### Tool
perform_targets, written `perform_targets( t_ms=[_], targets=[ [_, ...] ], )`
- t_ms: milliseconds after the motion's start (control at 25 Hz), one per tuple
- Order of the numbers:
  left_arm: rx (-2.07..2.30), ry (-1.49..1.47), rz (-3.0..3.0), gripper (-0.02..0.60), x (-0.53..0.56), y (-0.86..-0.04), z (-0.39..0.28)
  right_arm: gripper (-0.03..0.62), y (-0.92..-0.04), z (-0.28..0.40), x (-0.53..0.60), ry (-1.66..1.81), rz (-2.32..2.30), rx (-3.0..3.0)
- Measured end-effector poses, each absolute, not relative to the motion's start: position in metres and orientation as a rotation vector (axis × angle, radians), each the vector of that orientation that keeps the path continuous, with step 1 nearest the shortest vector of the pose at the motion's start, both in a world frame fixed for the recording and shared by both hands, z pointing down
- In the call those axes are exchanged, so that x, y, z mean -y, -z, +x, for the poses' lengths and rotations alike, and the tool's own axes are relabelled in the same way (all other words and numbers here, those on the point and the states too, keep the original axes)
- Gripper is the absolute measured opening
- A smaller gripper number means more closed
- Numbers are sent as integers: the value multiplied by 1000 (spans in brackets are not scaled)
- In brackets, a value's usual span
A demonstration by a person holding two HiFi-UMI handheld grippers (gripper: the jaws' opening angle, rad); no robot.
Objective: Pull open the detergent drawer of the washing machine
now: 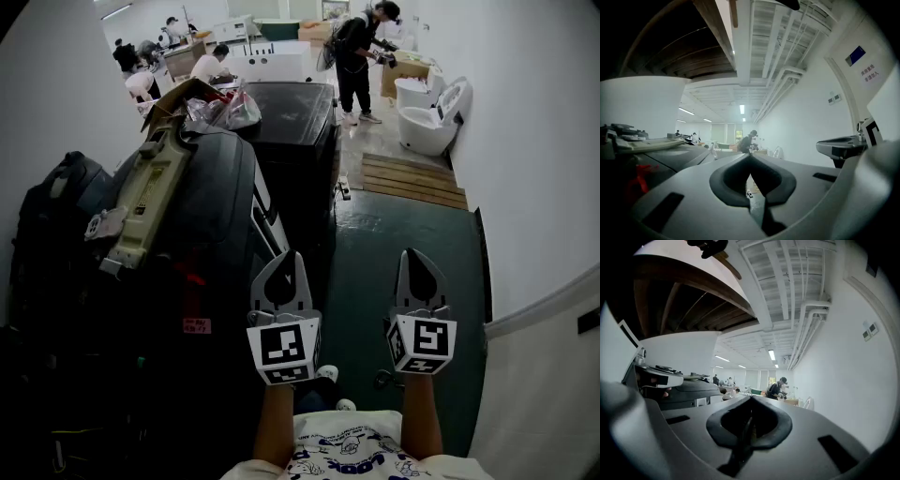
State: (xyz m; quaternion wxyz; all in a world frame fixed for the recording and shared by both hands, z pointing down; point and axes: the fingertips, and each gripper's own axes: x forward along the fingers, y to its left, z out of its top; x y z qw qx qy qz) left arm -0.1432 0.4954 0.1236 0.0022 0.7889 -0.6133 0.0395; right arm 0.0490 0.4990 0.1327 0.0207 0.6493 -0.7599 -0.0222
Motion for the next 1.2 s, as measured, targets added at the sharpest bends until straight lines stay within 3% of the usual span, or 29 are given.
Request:
perform_targets(
  t_ms=[1200],
  targets=[
    [1876,-127,2498,14,-452,-133,-150,13,-149,38,-460,-15,2041,2345]
  ],
)
